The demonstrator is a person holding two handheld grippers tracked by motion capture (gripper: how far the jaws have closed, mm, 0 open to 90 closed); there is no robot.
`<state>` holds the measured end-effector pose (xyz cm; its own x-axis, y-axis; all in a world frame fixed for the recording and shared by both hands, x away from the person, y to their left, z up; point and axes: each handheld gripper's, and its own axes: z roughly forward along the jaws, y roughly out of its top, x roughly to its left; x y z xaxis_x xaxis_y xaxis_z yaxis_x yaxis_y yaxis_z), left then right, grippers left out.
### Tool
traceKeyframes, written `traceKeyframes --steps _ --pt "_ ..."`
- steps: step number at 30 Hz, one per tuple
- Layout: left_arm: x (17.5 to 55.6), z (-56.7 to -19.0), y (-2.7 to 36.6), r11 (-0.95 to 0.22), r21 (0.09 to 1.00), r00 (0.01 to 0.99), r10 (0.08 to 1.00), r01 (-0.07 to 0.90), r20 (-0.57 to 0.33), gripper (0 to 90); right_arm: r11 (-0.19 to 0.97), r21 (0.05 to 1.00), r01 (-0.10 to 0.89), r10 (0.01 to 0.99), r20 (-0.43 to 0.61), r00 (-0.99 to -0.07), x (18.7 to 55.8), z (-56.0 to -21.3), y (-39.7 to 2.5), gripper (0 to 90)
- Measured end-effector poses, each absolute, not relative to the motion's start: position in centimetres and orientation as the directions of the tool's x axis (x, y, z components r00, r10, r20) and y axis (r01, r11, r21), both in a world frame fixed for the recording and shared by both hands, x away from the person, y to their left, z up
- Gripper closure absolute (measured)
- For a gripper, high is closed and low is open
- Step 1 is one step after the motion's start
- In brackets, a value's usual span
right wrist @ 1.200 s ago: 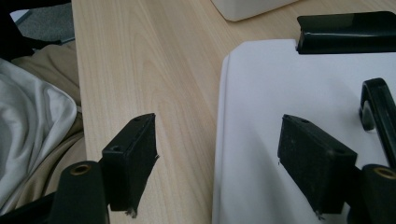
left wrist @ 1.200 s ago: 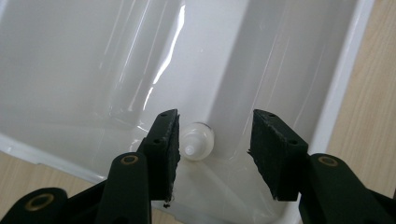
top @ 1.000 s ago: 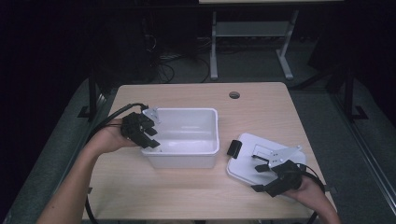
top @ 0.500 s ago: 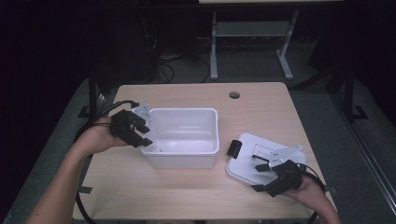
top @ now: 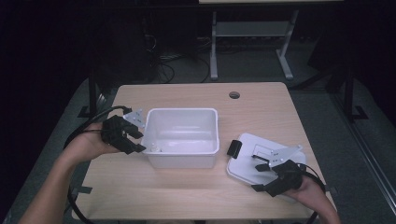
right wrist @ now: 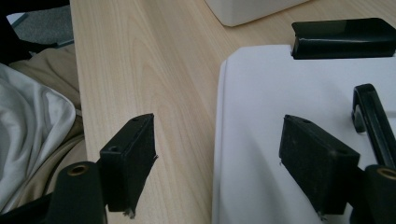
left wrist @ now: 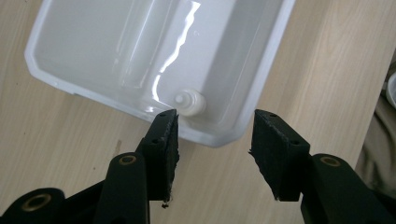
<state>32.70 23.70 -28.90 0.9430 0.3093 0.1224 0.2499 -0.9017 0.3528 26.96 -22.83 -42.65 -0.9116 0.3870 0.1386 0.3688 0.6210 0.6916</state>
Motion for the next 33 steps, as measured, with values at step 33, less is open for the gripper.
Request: traceKeyframes --steps 33 --pt "29.7 -31.6 27.2 -0.872 0.381 0.924 0.369 0.307 0.099 47.1 0.630 0.687 0.361 0.380 0.132 -0.916 26.9 -42.6 -22.6 26.3"
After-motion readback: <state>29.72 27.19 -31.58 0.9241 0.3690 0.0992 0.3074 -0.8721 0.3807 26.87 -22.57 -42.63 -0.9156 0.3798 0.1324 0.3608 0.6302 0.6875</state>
